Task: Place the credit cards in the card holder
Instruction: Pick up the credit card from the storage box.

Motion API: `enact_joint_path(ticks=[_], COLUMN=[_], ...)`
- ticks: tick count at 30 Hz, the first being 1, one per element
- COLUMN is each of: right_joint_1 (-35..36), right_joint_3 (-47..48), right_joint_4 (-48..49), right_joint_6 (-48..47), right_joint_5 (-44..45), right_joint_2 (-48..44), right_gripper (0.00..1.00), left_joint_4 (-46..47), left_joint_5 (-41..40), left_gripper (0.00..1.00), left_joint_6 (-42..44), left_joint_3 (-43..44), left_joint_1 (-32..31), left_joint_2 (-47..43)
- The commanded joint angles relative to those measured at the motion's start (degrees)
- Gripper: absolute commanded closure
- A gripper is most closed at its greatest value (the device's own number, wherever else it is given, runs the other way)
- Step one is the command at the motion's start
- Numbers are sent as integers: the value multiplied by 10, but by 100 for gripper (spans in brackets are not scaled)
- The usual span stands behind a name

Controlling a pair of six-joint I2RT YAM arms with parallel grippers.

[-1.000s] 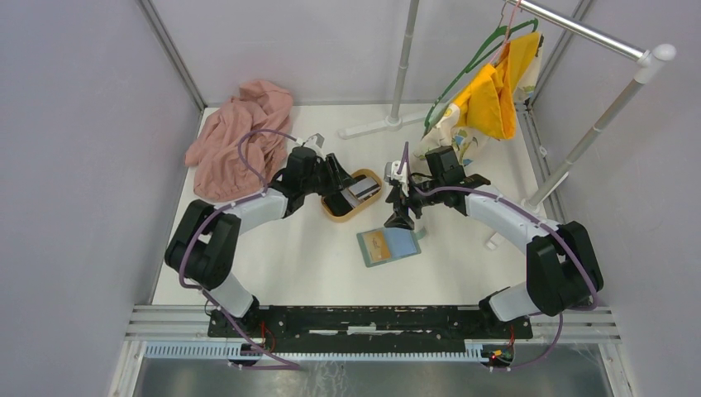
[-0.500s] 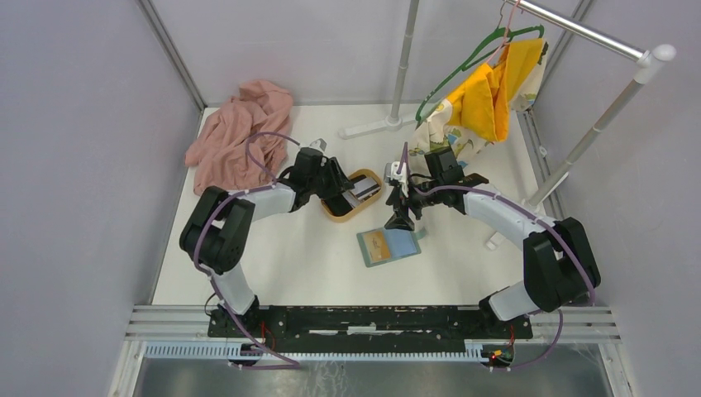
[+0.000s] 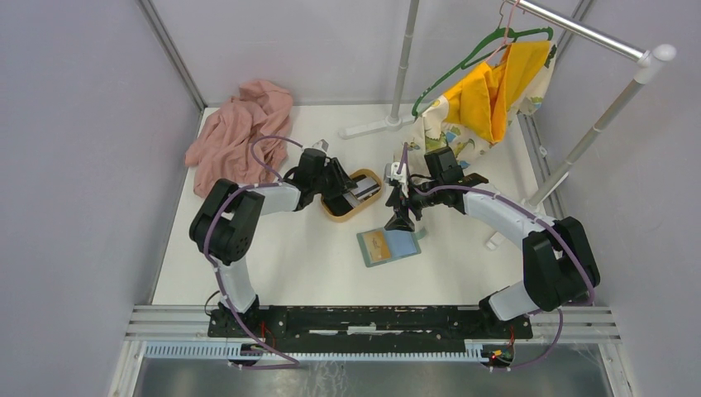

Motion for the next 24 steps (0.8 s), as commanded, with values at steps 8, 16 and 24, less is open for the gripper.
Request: enact_joint_path(ticks=[8, 16, 24], right_joint_1=[-2, -3, -2], right_joint_3=[23, 23, 23], right_joint_4=[5, 4, 4], right_joint_6=[-9, -9, -11], right_joint_5=[-19, -19, -18], right_joint_2=[4, 4, 5], right_gripper=[23, 23, 23], left_joint_4=[71, 92, 108], left_joint_5=[37, 49, 75], left_gripper=[65, 69, 63], left_joint_6=[-41, -53, -61], left_joint_3=[5, 1, 28], left_joint_1=[2, 1, 1], left_joint_2=[-2, 0, 41])
